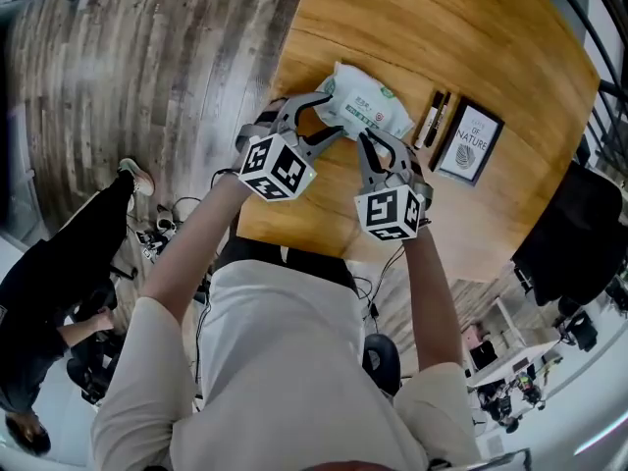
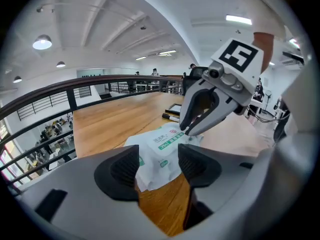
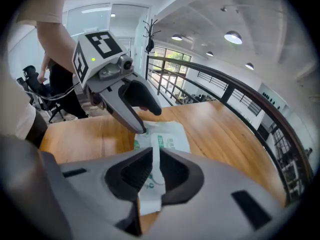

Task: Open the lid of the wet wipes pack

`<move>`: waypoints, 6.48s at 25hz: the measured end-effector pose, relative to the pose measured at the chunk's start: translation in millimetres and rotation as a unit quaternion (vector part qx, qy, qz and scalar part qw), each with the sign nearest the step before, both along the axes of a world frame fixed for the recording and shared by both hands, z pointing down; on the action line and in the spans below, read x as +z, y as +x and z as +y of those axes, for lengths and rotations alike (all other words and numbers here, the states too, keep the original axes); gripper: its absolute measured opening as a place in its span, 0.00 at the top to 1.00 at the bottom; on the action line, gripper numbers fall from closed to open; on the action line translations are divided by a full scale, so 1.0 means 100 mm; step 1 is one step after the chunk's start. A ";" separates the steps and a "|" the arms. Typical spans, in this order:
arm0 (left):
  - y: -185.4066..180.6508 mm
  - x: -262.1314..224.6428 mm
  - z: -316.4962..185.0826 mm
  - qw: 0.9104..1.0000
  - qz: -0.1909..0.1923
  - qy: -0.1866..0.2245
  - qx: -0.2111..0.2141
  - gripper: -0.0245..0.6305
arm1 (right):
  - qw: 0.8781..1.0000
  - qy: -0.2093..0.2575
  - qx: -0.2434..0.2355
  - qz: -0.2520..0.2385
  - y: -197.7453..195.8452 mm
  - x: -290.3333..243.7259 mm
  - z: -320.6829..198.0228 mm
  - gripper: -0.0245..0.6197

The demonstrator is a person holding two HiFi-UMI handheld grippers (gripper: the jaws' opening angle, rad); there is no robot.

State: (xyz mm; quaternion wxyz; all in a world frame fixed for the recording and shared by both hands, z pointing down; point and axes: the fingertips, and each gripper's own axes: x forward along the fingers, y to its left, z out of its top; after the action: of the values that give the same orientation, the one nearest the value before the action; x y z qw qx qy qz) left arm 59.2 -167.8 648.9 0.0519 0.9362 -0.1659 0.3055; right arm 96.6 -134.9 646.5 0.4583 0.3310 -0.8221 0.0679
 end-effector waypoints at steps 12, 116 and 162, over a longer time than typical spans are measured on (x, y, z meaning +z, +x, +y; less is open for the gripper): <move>0.08 0.33 -0.06 0.997 -0.034 0.015 0.063 0.54 | 0.996 0.017 -0.050 0.072 -0.12 0.34 -0.05 0.91; -1.03 -2.27 1.90 0.991 0.071 0.050 -0.105 0.84 | 0.966 0.157 0.181 -0.099 -0.01 -2.41 1.77 0.92; -0.78 -3.44 3.04 0.964 0.166 0.069 -0.194 0.97 | 0.934 0.230 0.164 -0.218 0.52 -3.50 3.01 0.96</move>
State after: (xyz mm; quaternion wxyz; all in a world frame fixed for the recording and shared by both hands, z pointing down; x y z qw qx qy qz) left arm -18.4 136.6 305.0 0.0721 0.9249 -0.3542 0.1176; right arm 148.9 165.9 296.4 0.1618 0.5344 -0.8293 0.0214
